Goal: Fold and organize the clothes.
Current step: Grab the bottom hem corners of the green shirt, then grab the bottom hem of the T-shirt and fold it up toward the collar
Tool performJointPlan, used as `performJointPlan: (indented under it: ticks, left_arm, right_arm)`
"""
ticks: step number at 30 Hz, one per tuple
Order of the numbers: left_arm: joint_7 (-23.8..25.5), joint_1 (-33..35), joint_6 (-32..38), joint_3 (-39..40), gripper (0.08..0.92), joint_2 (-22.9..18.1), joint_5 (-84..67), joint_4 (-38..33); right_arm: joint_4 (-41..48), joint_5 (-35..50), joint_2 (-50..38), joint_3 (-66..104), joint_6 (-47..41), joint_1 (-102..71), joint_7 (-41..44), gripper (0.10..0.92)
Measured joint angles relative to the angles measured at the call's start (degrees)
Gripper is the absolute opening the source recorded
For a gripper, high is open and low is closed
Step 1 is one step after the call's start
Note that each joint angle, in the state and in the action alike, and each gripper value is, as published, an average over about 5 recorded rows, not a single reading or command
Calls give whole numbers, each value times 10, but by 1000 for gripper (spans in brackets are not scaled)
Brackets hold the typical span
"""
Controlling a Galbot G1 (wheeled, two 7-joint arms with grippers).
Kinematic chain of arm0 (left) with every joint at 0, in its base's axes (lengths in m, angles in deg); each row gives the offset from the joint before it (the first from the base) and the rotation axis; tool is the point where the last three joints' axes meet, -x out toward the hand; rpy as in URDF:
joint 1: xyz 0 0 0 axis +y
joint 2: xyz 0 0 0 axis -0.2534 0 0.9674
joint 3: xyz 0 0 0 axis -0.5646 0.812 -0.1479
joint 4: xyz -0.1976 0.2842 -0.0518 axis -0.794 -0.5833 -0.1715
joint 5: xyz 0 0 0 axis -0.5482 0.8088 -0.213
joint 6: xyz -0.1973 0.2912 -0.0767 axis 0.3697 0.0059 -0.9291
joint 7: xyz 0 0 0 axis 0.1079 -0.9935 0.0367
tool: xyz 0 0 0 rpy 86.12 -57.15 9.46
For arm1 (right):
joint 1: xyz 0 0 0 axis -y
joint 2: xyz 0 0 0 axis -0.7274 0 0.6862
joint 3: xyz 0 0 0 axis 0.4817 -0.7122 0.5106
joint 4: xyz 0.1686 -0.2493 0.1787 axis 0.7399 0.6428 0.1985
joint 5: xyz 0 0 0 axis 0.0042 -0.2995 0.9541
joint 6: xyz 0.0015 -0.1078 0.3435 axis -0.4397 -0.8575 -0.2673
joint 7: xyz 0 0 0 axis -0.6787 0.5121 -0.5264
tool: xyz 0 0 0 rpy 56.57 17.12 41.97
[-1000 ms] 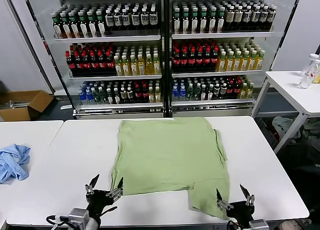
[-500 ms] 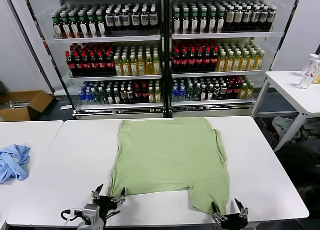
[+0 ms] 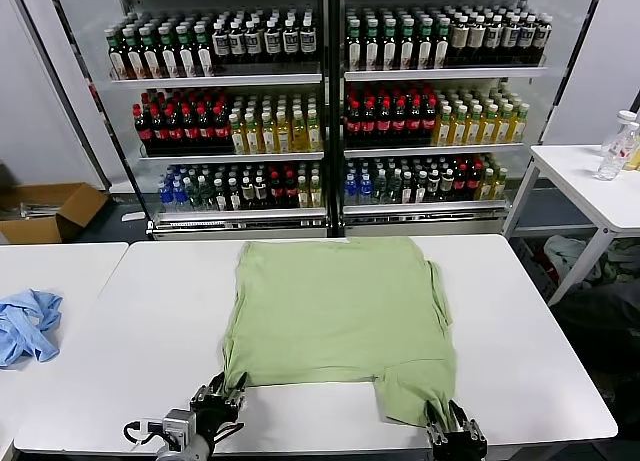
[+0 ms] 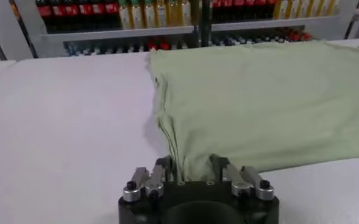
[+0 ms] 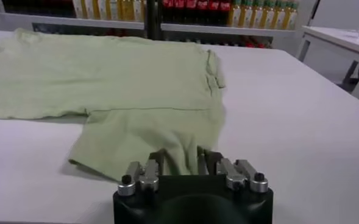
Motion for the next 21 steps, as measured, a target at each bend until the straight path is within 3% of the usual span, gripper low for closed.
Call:
performJointPlan:
  ticks: [7,21]
  left_arm:
    - [5,3,9,-13,95,8,-36,-12]
    - [9,-14,46,-45,86,43,-84,-54]
  right_arm:
    - [-10,8,-6,7,16,8,5,123]
    - [-28,35,-39,27,61,73,10,115]
